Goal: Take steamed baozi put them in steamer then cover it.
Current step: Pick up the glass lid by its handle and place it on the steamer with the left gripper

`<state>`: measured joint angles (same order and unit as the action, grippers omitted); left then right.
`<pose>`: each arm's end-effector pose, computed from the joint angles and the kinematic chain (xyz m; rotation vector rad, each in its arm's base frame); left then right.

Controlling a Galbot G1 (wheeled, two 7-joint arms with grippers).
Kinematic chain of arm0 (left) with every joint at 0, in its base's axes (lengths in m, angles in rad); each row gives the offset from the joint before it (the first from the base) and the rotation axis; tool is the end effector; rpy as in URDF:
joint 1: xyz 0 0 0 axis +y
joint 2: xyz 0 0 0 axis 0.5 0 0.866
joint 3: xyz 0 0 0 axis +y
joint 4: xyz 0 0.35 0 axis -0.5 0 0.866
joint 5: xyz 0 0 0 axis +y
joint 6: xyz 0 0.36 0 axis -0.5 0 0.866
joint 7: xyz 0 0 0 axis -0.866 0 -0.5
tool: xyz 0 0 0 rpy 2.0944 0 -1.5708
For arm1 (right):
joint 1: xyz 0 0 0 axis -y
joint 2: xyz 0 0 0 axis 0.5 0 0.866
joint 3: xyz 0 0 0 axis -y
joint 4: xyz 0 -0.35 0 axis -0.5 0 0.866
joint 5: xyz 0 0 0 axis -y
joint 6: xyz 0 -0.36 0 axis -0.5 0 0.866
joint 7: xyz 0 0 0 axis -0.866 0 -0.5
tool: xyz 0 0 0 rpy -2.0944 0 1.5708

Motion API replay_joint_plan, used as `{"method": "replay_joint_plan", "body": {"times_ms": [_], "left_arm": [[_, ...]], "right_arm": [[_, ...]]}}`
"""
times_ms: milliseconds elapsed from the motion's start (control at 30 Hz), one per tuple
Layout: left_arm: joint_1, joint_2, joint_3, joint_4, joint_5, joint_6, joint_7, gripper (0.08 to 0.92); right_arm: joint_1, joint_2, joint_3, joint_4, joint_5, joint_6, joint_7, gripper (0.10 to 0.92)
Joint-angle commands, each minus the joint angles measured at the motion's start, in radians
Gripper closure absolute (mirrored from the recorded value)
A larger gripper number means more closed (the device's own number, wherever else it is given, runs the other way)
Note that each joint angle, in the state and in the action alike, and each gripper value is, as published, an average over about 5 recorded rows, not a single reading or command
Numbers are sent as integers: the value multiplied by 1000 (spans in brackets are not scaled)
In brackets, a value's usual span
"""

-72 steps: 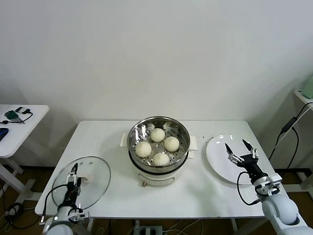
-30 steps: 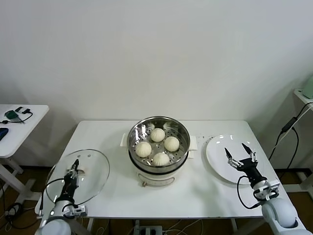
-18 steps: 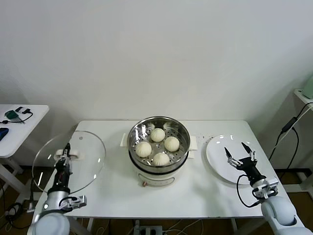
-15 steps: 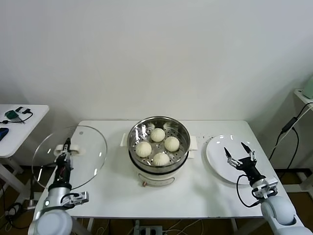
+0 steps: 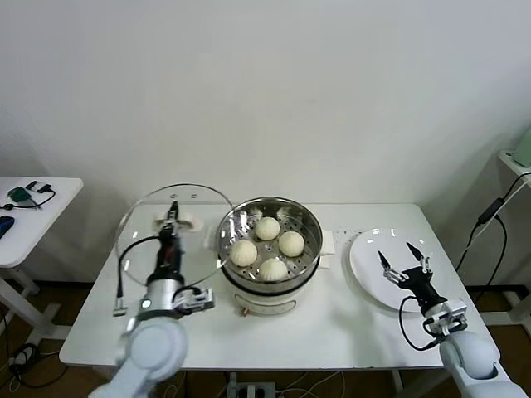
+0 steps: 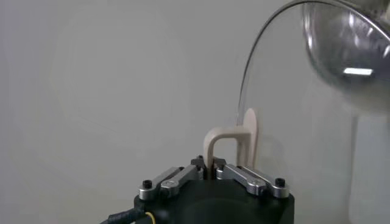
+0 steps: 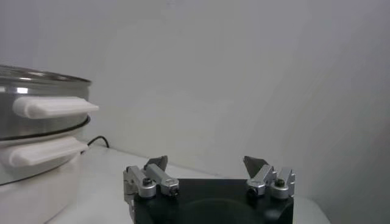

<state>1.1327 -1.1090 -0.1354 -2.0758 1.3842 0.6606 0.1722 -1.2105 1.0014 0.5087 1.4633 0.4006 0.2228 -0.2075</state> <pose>0.2726 -0.0284 -0.2347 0.2879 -2.1651 -2.2502 0.2994 -0.2050 -0.3840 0.3121 -3.0544 0.2585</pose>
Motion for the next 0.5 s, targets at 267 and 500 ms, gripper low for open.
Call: {"method": "replay_joint_plan", "body": {"times_ms": [267, 500], "left_arm": [[-259, -411, 355, 286, 223, 125, 135, 850], [-262, -505, 322, 384, 249, 125, 97, 850]], "right_arm": [[-9, 5, 33, -36, -16, 20, -8, 203], [-17, 8, 46, -47, -26, 30, -14, 203]]}}
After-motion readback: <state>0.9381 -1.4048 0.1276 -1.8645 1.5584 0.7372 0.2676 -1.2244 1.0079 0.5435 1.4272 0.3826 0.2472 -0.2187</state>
